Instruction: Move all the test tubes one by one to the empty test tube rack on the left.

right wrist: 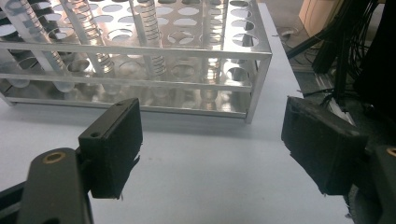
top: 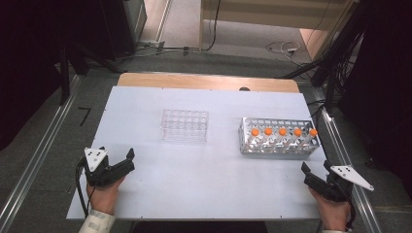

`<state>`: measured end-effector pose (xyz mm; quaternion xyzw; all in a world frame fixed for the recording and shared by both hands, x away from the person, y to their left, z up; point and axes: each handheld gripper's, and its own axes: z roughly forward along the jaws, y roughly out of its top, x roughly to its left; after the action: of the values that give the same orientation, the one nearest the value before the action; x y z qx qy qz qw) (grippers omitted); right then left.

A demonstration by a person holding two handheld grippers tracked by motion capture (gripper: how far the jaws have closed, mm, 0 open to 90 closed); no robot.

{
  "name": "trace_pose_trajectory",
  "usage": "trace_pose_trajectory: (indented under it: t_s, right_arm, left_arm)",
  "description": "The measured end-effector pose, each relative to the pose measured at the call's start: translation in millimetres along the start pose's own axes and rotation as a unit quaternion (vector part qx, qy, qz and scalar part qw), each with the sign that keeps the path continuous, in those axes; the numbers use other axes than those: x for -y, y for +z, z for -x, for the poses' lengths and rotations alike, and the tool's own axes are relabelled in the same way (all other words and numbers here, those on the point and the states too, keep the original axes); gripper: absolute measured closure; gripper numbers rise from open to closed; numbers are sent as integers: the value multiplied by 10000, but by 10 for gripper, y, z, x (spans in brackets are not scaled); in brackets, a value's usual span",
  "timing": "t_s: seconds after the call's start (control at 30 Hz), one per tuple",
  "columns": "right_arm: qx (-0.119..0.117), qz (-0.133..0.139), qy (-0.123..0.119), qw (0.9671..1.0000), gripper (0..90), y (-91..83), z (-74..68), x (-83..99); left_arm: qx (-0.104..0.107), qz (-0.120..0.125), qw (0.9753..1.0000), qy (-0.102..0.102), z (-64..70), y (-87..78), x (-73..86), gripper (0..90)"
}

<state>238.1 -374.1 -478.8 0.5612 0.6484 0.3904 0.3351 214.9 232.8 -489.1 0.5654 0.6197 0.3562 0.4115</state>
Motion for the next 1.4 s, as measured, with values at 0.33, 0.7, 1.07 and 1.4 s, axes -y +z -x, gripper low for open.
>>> trace_pose_trajectory:
  t_s: [0.33, 0.7, 1.07, 1.4]
  right_arm:
    - [87, 17, -126, 9999, 197, -5, 11, -12]
    - [139, 147, 18, 9998, 220, -23, 68, -75]
    - [82, 125, 30, 9999, 226, 59, 33, -156]
    - [-18, 210, 110, 9997, 345, 198, 65, -324]
  left_arm:
    - [73, -103, 9999, 6, 28, 37, 4, 66]
    - [77, -49, 9998, 165, 97, 43, 1, 65]
    - [125, -118, 9997, 179, 100, 62, 6, 64]
    - [213, -202, 9994, 204, 117, 83, 8, 61]
